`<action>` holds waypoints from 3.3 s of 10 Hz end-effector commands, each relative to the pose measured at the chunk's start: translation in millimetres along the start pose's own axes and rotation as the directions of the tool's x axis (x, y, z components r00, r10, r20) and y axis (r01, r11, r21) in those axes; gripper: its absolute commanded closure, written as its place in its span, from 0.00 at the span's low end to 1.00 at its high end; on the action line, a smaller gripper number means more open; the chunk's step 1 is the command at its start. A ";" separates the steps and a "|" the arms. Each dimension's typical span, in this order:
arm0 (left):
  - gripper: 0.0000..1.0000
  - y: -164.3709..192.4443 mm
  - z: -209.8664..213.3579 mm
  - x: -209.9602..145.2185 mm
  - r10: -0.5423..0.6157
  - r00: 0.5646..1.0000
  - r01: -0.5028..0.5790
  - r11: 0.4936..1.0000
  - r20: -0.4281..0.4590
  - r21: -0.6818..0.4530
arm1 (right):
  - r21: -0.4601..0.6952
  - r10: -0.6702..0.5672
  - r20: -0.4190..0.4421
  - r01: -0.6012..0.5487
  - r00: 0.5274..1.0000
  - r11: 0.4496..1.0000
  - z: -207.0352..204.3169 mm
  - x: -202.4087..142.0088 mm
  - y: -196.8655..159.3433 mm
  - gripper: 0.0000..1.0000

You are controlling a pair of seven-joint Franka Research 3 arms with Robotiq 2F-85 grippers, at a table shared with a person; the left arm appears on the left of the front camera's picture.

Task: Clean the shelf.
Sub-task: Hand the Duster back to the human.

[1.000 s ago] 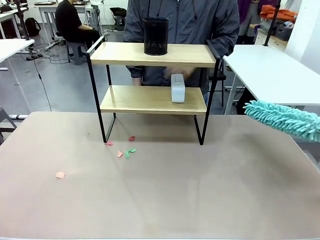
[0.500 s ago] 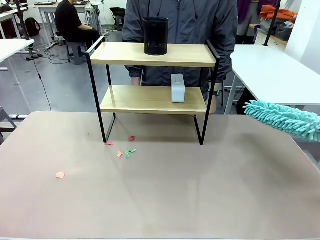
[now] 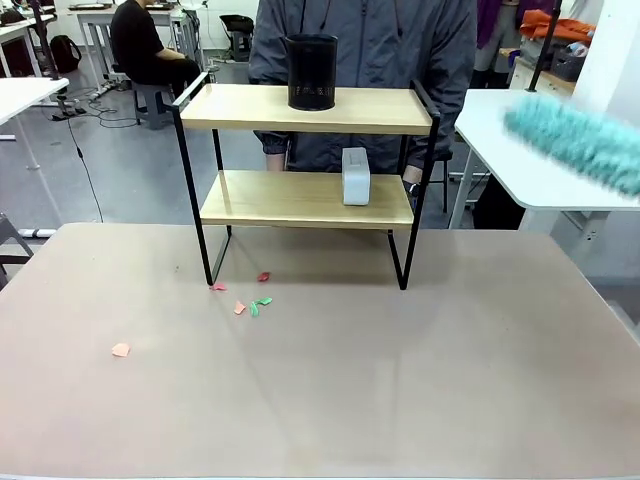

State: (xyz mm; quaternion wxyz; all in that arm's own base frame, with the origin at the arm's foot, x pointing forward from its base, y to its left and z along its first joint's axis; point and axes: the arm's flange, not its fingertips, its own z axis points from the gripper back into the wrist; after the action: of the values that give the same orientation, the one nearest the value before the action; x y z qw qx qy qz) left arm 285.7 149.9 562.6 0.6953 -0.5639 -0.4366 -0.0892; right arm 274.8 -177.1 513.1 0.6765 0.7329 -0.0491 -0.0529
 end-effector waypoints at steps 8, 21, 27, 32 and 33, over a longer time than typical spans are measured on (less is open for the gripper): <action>0.00 -95.3 -124.4 -62.0 -0.085 0.934 -0.038 0.942 -0.348 -0.333 | -0.262 -0.116 -0.628 -0.069 0.770 0.963 -150.6 -38.6 -4.7 0.87; 0.00 -107.1 -312.3 -168.0 -0.127 0.601 -0.330 0.860 -0.789 -0.390 | -0.316 -0.247 -0.921 -0.207 0.302 0.926 -285.5 8.9 -8.7 0.87; 0.00 -101.9 -350.6 -209.7 -0.049 0.452 -0.382 0.892 -0.891 -0.243 | -0.200 -0.128 -0.956 -0.267 0.265 0.943 -284.4 7.7 -10.9 0.87; 0.00 -103.2 -348.1 -225.7 -0.072 0.380 -0.439 0.863 -0.922 -0.248 | -0.227 -0.141 -0.932 -0.235 0.335 0.945 -285.6 22.5 -25.0 0.87; 0.00 -103.2 -347.7 -225.0 -0.070 0.377 -0.458 0.853 -0.924 -0.252 | -0.227 -0.141 -0.932 -0.233 0.335 0.946 -286.4 23.4 -25.3 0.87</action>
State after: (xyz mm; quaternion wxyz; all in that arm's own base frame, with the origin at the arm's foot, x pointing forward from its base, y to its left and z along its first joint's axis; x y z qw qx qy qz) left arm 259.4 -269.7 476.3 0.6699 -0.6146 0.1114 -0.4013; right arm 330.0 104.4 508.3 0.6940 0.5043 0.3468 0.3792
